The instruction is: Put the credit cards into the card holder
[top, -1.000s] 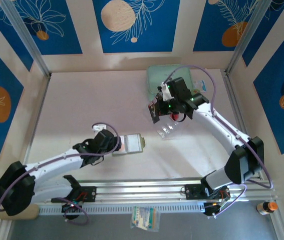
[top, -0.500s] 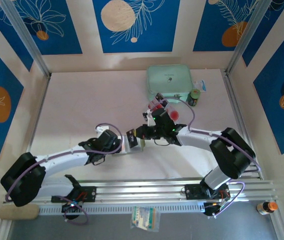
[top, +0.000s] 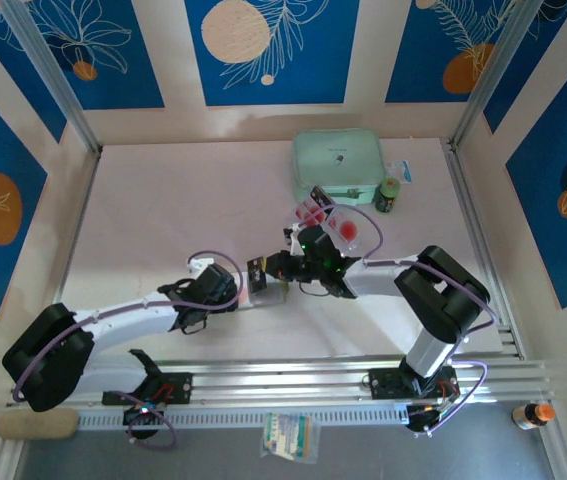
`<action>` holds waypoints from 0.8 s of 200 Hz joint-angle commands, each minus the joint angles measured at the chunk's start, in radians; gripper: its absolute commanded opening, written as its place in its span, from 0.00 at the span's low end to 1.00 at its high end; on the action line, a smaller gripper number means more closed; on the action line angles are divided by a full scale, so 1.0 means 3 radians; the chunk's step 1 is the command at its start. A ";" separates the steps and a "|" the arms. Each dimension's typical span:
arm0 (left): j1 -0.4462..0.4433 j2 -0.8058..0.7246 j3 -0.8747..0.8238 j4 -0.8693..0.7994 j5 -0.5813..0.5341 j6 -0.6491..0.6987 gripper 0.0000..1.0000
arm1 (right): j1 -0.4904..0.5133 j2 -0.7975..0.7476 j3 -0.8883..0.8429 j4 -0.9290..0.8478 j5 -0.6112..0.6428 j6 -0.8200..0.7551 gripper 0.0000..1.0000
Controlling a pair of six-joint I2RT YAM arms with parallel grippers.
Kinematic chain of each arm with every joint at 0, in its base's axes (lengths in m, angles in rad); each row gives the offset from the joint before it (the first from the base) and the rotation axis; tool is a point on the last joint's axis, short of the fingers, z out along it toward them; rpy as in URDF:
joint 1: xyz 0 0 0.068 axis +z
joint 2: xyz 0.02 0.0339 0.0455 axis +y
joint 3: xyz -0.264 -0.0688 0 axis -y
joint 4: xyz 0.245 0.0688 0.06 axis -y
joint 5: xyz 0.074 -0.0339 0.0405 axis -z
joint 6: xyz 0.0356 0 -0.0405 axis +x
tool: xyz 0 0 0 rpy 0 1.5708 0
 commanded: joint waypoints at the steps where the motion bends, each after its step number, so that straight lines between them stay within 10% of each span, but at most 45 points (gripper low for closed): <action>1: 0.0024 0.0015 -0.0021 -0.0165 -0.0097 -0.0073 0.97 | 0.0038 0.0070 -0.0058 0.0196 0.0093 0.0092 0.00; 160: 0.0027 -0.0010 -0.0031 -0.0170 -0.0097 -0.0094 0.96 | 0.0059 0.0322 -0.0056 0.0367 0.0054 0.0238 0.00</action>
